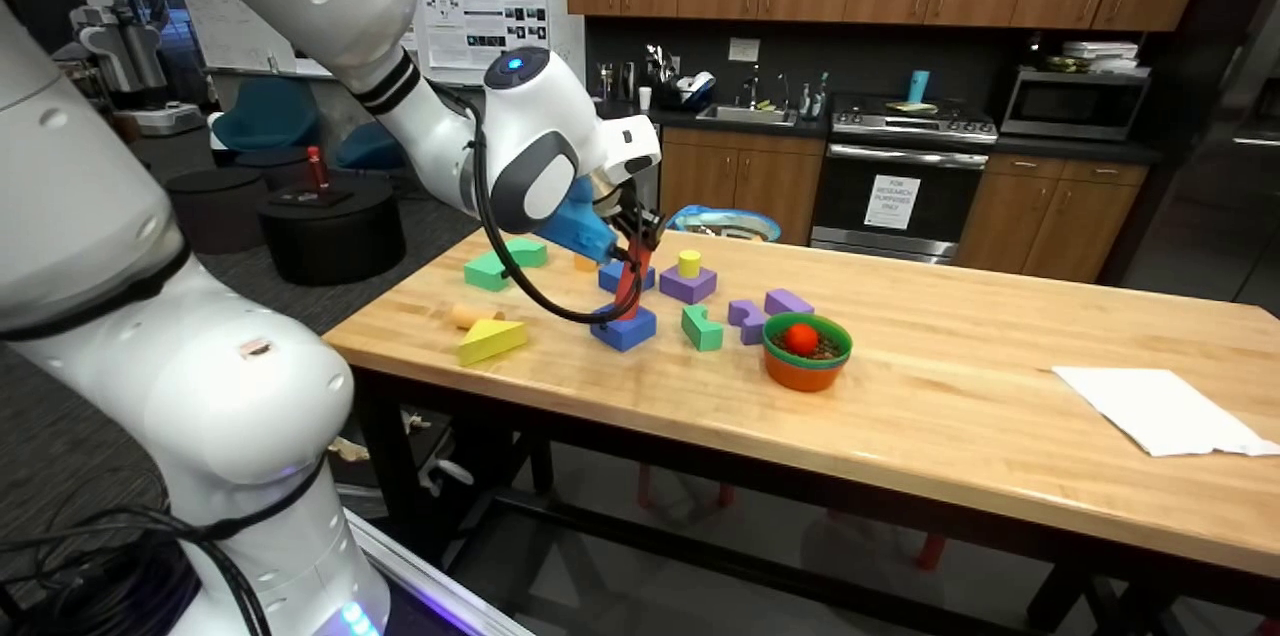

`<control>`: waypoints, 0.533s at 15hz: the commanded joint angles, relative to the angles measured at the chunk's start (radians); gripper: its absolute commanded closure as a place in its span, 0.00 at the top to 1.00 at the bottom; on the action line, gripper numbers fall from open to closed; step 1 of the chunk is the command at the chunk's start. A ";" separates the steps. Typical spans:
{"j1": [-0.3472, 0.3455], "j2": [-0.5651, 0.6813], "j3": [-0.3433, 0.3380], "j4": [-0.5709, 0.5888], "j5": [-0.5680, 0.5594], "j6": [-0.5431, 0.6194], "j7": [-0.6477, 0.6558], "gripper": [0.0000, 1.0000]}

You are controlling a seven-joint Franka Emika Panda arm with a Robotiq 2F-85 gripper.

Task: Pick up the blue block on the left, move it to the right and then put the orange cylindrical block in the center of the blue block

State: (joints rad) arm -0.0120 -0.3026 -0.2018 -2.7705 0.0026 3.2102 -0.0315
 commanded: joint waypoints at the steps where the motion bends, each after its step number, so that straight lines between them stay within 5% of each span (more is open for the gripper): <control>1: -0.007 0.024 -0.002 -0.019 -0.011 -0.019 -0.016 0.15; 4: -0.003 0.024 -0.004 -0.018 -0.008 -0.020 -0.015 0.21; 5: 0.013 0.020 -0.017 -0.018 -0.004 -0.024 -0.019 0.65; 8: 0.020 0.046 -0.022 -0.009 0.002 -0.032 -0.016 0.76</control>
State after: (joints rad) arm -0.0112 -0.2924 -0.2032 -2.7794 0.0026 3.1883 -0.0338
